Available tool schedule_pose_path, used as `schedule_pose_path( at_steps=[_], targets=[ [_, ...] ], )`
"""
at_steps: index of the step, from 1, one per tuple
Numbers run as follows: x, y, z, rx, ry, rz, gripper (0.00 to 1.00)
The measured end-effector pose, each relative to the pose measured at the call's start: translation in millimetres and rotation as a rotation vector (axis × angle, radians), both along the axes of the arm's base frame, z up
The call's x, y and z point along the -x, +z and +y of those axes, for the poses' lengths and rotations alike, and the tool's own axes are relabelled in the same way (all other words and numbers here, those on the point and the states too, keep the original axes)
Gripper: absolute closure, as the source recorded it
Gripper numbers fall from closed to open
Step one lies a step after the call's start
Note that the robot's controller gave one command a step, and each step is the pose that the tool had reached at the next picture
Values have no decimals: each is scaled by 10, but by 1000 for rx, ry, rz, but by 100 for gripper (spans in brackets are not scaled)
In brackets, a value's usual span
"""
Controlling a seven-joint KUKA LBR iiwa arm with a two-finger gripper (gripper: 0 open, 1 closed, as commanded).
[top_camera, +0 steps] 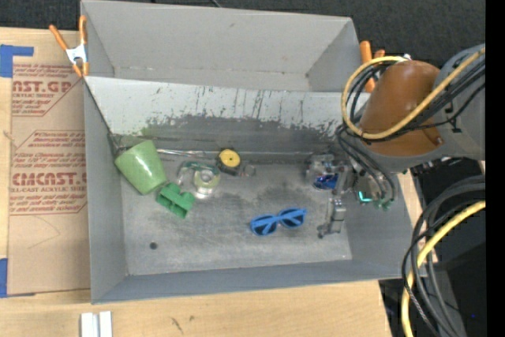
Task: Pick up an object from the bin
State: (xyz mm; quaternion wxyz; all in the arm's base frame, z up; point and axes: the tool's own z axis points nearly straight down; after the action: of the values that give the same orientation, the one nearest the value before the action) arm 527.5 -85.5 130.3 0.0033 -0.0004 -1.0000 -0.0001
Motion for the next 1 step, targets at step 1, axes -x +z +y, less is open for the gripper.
schedule_pose_path(
  at_steps=[1],
  targets=[
    [245, -646, 608, -4, -45, 0, 0]
  ],
)
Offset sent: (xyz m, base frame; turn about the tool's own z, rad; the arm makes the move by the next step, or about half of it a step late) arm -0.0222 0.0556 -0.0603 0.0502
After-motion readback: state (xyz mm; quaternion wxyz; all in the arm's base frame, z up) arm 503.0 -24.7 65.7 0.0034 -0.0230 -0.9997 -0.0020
